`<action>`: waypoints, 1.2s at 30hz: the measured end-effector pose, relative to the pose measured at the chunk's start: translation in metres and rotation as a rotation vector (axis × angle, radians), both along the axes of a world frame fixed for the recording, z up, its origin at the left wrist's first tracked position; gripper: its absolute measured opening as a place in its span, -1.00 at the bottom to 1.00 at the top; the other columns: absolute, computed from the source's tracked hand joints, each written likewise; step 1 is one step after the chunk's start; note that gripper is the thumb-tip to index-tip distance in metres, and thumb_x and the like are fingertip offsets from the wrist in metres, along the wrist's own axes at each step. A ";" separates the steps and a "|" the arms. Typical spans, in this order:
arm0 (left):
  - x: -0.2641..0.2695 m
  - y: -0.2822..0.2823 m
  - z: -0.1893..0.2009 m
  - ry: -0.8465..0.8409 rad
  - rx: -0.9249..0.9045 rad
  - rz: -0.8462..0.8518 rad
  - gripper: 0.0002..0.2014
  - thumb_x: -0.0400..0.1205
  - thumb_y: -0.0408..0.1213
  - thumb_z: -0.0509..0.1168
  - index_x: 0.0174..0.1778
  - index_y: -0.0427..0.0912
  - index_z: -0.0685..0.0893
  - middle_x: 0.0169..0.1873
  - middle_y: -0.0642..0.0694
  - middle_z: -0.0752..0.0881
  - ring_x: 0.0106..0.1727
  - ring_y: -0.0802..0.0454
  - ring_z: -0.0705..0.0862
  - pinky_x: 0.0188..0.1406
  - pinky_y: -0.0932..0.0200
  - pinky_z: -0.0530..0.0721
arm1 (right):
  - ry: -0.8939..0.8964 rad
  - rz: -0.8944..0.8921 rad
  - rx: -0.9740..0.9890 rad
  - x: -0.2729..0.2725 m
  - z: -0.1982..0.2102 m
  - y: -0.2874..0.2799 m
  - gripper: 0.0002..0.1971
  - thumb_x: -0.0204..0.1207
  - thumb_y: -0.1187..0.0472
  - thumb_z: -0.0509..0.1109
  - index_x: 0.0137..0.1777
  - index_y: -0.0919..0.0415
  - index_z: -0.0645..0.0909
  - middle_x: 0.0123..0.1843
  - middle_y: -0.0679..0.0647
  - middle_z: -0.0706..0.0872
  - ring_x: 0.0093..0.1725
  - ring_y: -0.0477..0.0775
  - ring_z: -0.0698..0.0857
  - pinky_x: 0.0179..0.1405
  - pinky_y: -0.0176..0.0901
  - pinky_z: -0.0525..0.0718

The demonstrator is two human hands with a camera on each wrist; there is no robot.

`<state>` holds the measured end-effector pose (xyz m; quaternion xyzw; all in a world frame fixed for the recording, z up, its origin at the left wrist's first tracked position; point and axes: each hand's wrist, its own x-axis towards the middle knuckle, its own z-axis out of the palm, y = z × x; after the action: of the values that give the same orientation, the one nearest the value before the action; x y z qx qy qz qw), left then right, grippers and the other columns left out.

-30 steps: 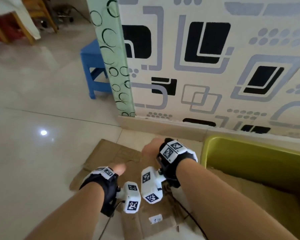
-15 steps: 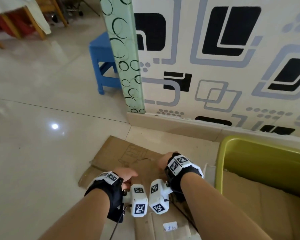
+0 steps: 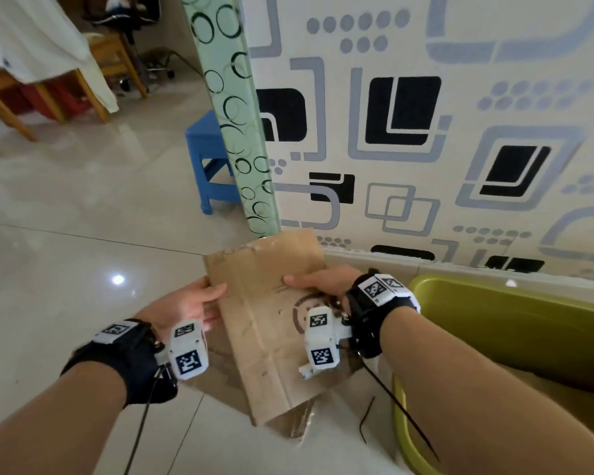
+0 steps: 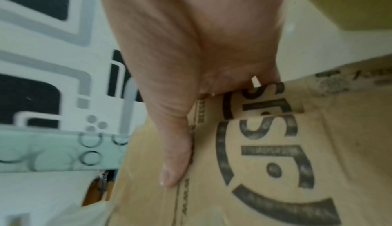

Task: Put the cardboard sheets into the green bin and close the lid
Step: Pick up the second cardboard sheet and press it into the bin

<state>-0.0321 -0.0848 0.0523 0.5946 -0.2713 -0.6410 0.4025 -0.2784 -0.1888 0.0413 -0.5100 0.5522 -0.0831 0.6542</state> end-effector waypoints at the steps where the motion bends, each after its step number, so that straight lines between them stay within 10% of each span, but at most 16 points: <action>1: -0.001 0.003 0.012 0.043 -0.035 0.062 -0.50 0.48 -0.21 0.49 0.33 -0.14 0.54 0.08 -0.25 0.82 -0.03 -0.15 0.87 0.08 -0.09 0.75 | -0.063 -0.016 -0.018 0.000 0.008 -0.003 -0.15 -0.13 -0.14 0.85 0.16 0.26 0.72 -0.08 0.18 0.90 -0.09 0.22 0.88 0.05 0.21 0.82; 4: -0.015 0.010 0.038 0.176 -0.182 0.150 -0.58 0.60 -0.19 0.28 0.37 -0.24 0.62 0.24 -0.28 0.73 0.08 -0.18 0.82 -0.06 -0.03 0.83 | -0.218 -0.025 -0.062 -0.008 0.047 -0.006 -0.01 -0.26 -0.09 0.87 0.26 0.27 0.71 0.06 0.25 0.87 0.05 0.33 0.85 0.20 0.35 0.74; 7: -0.047 0.009 0.066 0.274 -0.321 0.081 -0.57 0.56 -0.10 0.28 0.26 -0.24 0.78 0.25 -0.30 0.76 0.20 -0.22 0.77 0.14 -0.13 0.78 | -0.322 -0.042 -0.117 -0.040 0.092 -0.002 -0.36 0.22 0.12 0.75 0.30 0.31 0.69 0.13 0.31 0.84 0.15 0.37 0.82 0.24 0.41 0.70; 17: -0.188 -0.047 0.072 0.332 -0.262 -0.340 -0.40 0.43 -0.05 0.52 0.35 -0.25 0.62 0.16 -0.32 0.66 0.13 -0.29 0.70 0.17 -0.28 0.69 | -0.125 -0.040 -0.213 -0.253 0.122 0.009 -0.65 0.53 0.28 0.48 0.31 0.31 0.69 0.17 0.30 0.83 0.10 0.29 0.84 0.10 0.16 0.81; 23: -0.274 -0.064 0.056 -0.105 -0.293 -0.301 -0.70 0.60 -0.22 0.39 0.25 -0.15 0.67 0.13 -0.17 0.76 0.02 -0.09 0.76 0.07 -0.07 0.76 | 0.368 0.188 -0.208 -0.318 0.083 0.030 -0.66 0.36 0.02 0.68 0.13 0.00 0.79 0.02 0.05 0.90 0.05 0.11 0.87 0.31 0.14 0.69; 27: -0.327 -0.063 0.039 -0.239 -0.300 -0.449 -0.79 0.62 -0.21 0.37 0.16 -0.13 0.73 0.08 -0.14 0.82 0.10 -0.14 0.80 0.14 -0.11 0.77 | 0.633 0.279 -0.190 -0.321 0.038 0.031 -0.42 -0.10 -0.31 0.75 -0.10 -0.12 0.73 -0.02 -0.07 0.83 0.04 0.14 0.78 0.18 0.19 0.75; 36: -0.378 -0.063 -0.025 -0.615 -0.226 -0.758 -0.70 0.64 -0.25 0.32 0.30 -0.05 0.69 0.04 -0.04 0.76 0.09 -0.03 0.77 -0.01 -0.03 0.79 | 0.580 0.426 -0.132 -0.305 -0.034 0.026 -0.48 0.03 -0.15 0.76 0.02 -0.08 0.81 -0.04 -0.02 0.88 0.07 0.19 0.83 0.19 0.20 0.78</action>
<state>-0.4106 -0.1479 0.0276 0.5683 -0.6421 -0.5038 0.1048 -0.5837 -0.1629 0.0078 -0.6571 0.5897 0.1674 0.4387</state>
